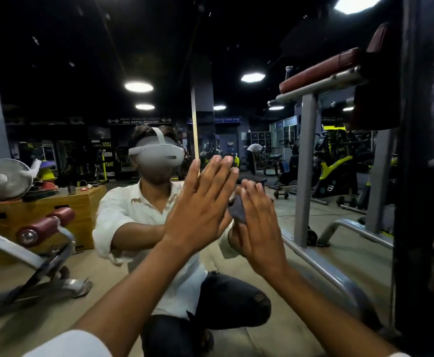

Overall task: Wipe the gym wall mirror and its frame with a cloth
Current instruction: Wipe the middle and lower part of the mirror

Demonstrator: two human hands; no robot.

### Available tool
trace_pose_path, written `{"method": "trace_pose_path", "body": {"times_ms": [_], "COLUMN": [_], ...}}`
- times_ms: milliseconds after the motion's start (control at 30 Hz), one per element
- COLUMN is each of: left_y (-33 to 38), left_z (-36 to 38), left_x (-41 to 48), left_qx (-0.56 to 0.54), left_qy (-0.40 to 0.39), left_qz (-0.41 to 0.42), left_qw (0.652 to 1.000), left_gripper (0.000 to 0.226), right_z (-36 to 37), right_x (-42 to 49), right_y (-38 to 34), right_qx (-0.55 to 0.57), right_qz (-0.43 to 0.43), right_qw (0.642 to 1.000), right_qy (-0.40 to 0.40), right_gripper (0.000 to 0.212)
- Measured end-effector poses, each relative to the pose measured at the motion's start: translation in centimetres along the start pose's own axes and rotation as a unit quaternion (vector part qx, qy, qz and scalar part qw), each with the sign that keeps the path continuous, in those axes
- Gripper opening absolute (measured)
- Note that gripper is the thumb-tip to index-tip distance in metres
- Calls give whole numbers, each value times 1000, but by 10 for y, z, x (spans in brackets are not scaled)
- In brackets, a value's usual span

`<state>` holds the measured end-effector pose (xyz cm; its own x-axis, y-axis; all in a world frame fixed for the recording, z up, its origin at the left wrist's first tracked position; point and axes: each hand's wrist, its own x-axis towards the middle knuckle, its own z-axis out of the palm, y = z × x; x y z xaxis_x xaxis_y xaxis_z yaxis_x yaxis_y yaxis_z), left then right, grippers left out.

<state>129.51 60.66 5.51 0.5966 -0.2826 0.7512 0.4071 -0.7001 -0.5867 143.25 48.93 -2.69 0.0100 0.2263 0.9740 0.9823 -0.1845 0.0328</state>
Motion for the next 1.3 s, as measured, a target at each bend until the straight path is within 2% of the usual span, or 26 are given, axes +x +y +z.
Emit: {"method": "trace_pose_path", "body": {"times_ms": [167,233,300,400,667,767,867,967,1067,1167,1233,1300], "left_y": [3,4,6,6,7,7,9,13,14,11,11,18], "left_z": [2,3,4,4,8,8,5,-2,-16,-27,-29,-23], "left_x": [-3,-6,-8,-8,-8,-6,-6,4,45,103,137,160], "left_qx": [-7,-5,0,6,33,42,59,71,83,91,89,92], "left_qy": [14,6,0,2,22,45,35,37,45,44,41,28], "left_qz": [-9,-3,2,1,-6,-9,-18,-38,-57,-59,-63,-54], "left_qw": [1000,1000,1000,1000,999,998,998,996,994,993,993,994], "left_gripper": [72,73,72,71,71,72,75,66,50,52,62,70], "right_z": [10,19,23,20,1,-18,-33,-37,-43,-54,-63,-74], "right_x": [-16,-39,-69,-103,-143,-122,-73,-19,27,66,89,107], "right_y": [-10,-16,-10,7,51,76,99,98,90,102,123,146], "right_qx": [43,35,10,-20,-12,-20,-2,7,9,-6,-15,-19], "right_qz": [146,132,73,23,63,122,164,115,0,-76,-53,12], "right_qw": [986,989,997,999,998,992,984,991,1000,997,997,996], "right_qy": [74,58,13,-33,-30,15,62,70,29,19,46,82], "right_gripper": [64,70,77,62,60,59,61,68,61,58,58,65]}}
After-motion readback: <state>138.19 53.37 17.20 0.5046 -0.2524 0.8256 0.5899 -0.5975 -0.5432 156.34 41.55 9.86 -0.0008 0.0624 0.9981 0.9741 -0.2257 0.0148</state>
